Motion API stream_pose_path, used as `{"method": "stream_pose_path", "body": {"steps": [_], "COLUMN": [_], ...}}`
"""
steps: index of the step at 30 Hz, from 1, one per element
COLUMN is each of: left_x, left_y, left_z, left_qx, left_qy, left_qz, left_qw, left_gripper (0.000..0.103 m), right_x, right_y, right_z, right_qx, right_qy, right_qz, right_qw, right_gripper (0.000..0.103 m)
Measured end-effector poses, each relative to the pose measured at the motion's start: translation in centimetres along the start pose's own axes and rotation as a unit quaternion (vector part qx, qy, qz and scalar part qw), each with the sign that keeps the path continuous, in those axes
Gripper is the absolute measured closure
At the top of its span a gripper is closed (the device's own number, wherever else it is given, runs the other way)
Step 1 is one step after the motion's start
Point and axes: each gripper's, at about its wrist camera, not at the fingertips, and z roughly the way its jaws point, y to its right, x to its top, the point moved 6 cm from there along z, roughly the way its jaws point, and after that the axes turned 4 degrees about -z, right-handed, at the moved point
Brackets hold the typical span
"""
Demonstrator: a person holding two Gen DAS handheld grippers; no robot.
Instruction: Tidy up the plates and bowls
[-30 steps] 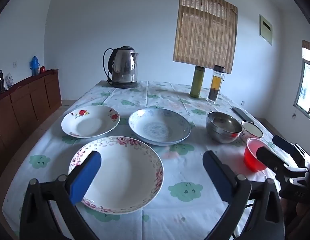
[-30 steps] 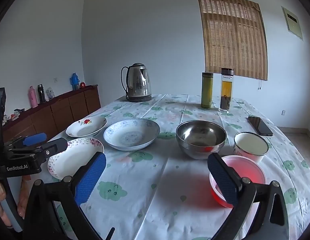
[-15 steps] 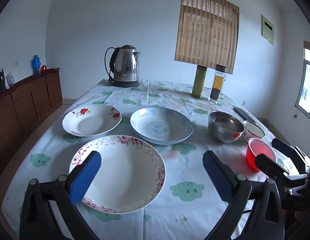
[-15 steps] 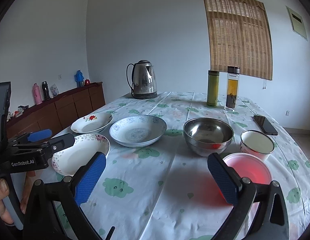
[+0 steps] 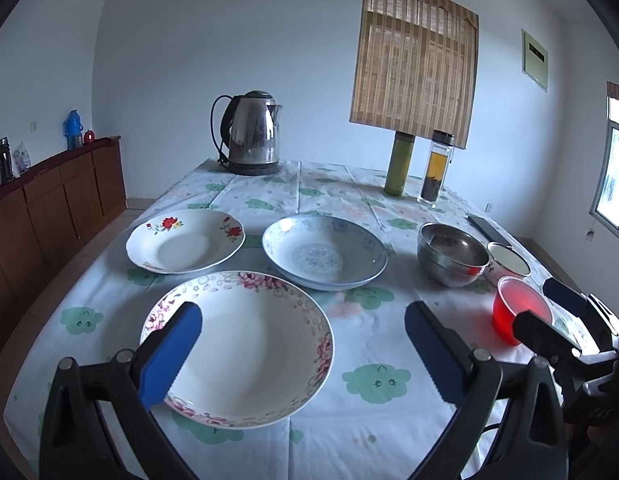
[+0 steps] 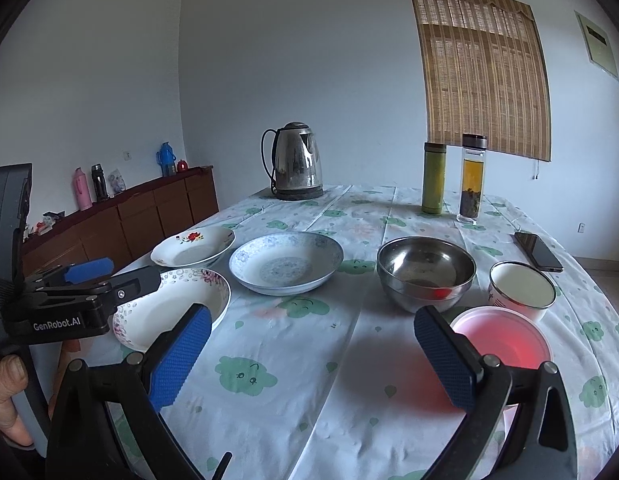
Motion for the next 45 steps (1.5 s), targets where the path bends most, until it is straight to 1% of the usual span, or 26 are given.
{"method": "stream_pose_path", "body": {"steps": [7,12,22,39,45], "left_x": [0.00,0.02,0.01,-0.01,-0.25], "left_y": [0.04,0.10,0.32,0.58,0.45], "left_z": [0.01,0.04,0.17,0.30,0.55], "left_qx": [0.002,-0.001,-0.003,-0.004,-0.002], "left_qy": [0.000,-0.001,-0.001,-0.001,-0.003], "left_qz": [-0.001,0.000,0.002,0.004,0.008], "left_qw": [1.0000,1.0000,1.0000,1.0000,1.0000], "left_gripper": [0.000,0.000,0.000,0.000,0.000], "right_x": [0.14,0.11,-0.18,-0.15,-0.27], "right_y": [0.43,0.50,0.22,0.03,-0.31], "right_z": [-0.13,-0.11,0.01,0.05,0.74], "right_qx": [0.008,0.003,0.013,0.007,0.010], "right_qy": [0.003,0.002,-0.003,-0.001,-0.009], "right_qz": [0.018,0.014,0.011,0.005,0.006], "right_qw": [1.000,1.000,1.000,1.000,1.000], "right_gripper": [0.001,0.001,0.001,0.001,0.001]}}
